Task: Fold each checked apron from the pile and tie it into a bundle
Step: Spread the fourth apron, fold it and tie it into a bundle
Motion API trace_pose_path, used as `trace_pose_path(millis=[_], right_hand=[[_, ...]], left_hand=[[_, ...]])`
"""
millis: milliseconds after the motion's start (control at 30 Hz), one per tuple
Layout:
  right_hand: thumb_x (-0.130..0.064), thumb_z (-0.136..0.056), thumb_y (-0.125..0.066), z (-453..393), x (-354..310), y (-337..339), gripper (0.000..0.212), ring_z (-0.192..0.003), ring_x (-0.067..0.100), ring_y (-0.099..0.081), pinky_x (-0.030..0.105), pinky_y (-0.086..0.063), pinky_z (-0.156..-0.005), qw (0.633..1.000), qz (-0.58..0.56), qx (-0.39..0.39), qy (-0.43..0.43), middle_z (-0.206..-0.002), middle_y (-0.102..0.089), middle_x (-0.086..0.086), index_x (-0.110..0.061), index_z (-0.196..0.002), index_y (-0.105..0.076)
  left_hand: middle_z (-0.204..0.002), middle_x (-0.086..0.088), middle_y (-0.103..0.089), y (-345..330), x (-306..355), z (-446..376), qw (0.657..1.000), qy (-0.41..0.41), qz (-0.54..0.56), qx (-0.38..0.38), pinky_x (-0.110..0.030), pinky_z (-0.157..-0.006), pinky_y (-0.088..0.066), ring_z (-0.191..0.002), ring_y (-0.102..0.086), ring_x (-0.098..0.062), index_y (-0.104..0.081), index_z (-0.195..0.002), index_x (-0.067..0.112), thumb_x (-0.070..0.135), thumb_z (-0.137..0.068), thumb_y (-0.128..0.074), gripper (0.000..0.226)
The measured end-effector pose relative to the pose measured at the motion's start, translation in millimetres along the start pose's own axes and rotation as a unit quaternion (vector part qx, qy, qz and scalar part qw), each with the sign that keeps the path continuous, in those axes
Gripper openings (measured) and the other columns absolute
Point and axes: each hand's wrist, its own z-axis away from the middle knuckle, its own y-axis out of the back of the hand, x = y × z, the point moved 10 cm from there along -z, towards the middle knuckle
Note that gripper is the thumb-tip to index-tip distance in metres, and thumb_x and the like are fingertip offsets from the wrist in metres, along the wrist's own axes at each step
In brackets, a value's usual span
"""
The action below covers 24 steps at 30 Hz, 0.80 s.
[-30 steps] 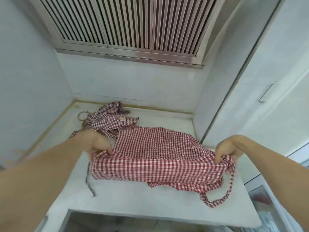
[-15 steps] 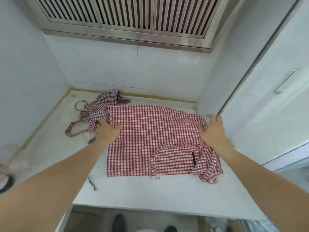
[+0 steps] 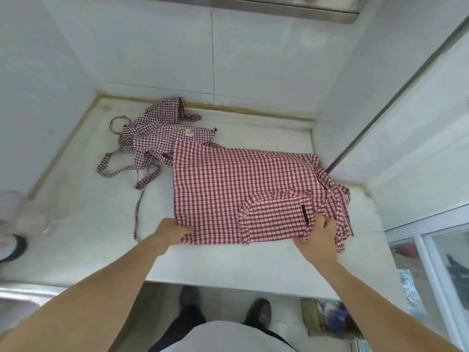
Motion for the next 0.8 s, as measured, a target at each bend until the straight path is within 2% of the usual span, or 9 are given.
trace_pose_path(millis=[67,167,233,367,467,567,633,700,800], right_hand=[[-0.028,-0.066,-0.089,0,6,0,0.098,-0.12,0.04,-0.037,0.054,-0.048,-0.093,0.999,-0.023,0.008,-0.029,-0.134,-0.03,0.022,-0.005,-0.141,-0.031],[-0.044,-0.068,-0.086,-7,16,-1,0.105,-0.125,0.038,-0.034,0.056,-0.047,-0.093,0.997,0.041,-0.03,-0.057,-0.138,-0.027,0.018,-0.014,-0.146,-0.024],[-0.052,-0.073,-0.079,-10,23,1,0.093,-0.126,0.039,-0.037,0.052,-0.045,-0.096,0.988,0.131,-0.055,-0.055,-0.138,-0.033,0.017,-0.016,-0.143,-0.03],[-0.036,-0.094,-0.055,-6,40,4,0.038,-0.119,0.03,-0.044,0.045,-0.044,-0.094,0.967,0.249,-0.053,-0.034,-0.128,-0.052,0.009,-0.016,-0.126,-0.055],[-0.025,-0.096,-0.051,-1,50,5,0.029,-0.117,0.028,-0.045,0.045,-0.042,-0.093,0.973,0.222,-0.051,-0.04,-0.124,-0.053,0.008,-0.015,-0.121,-0.059],[-0.025,-0.095,-0.053,2,51,3,0.029,-0.121,0.026,-0.045,0.046,-0.04,-0.096,0.977,0.203,-0.06,-0.04,-0.126,-0.052,0.007,-0.016,-0.121,-0.06],[-0.026,-0.092,-0.057,3,48,2,0.033,-0.125,0.027,-0.045,0.047,-0.038,-0.101,0.98,0.181,-0.069,-0.038,-0.129,-0.051,0.007,-0.018,-0.124,-0.059],[-0.027,-0.09,-0.061,2,45,-1,0.037,-0.127,0.027,-0.044,0.047,-0.036,-0.104,0.983,0.156,-0.092,-0.029,-0.13,-0.05,0.007,-0.02,-0.125,-0.056],[-0.027,-0.091,-0.058,3,35,-7,0.025,-0.113,0.025,-0.057,0.041,-0.042,-0.097,0.971,0.178,-0.154,0.032,-0.113,-0.06,0.002,-0.02,-0.114,-0.058]], left_hand=[[-0.125,-0.008,-0.065,1,4,-1,0.999,-0.031,0.012,0.008,-0.035,-0.091,-0.054,-0.109,-0.063,-0.028,-0.059,-0.13,0.004,0.018,-0.091,-0.071,0.043],[-0.089,-0.011,-0.071,19,9,-3,0.998,-0.05,0.008,0.038,-0.028,-0.057,-0.053,-0.071,-0.066,-0.023,-0.064,-0.111,-0.004,0.012,-0.094,-0.067,0.024],[-0.072,-0.01,-0.067,53,11,-4,0.991,-0.048,-0.046,0.116,-0.026,-0.049,-0.049,-0.056,-0.061,-0.021,-0.067,-0.098,-0.004,0.013,-0.094,-0.066,0.018],[-0.099,-0.025,-0.07,127,-12,1,0.956,0.022,-0.1,0.276,-0.044,-0.077,-0.056,-0.089,-0.066,-0.04,-0.066,-0.098,-0.004,0.011,-0.085,-0.064,0.02],[-0.128,-0.028,-0.052,137,-22,18,0.92,0.089,-0.118,0.362,-0.051,-0.101,-0.041,-0.117,-0.05,-0.044,-0.045,-0.123,-0.001,0.003,-0.077,-0.069,0.052],[-0.142,-0.024,-0.035,105,21,37,0.886,-0.029,-0.201,0.417,-0.054,-0.111,-0.028,-0.131,-0.033,-0.042,-0.033,-0.136,0.006,0.009,-0.07,-0.077,0.079],[-0.143,-0.023,-0.034,53,58,46,0.876,-0.166,-0.25,0.376,-0.056,-0.112,-0.026,-0.133,-0.032,-0.041,-0.036,-0.135,0.007,0.013,-0.072,-0.075,0.075],[-0.145,-0.02,-0.03,-11,77,54,0.88,-0.238,-0.293,0.287,-0.056,-0.114,-0.026,-0.135,-0.029,-0.037,-0.038,-0.135,0.013,0.022,-0.078,-0.072,0.067],[-0.154,-0.016,-0.013,-91,63,46,0.918,-0.197,-0.326,0.108,-0.059,-0.116,-0.024,-0.143,-0.017,-0.038,-0.019,-0.149,0.024,0.053,-0.084,-0.067,0.086]])
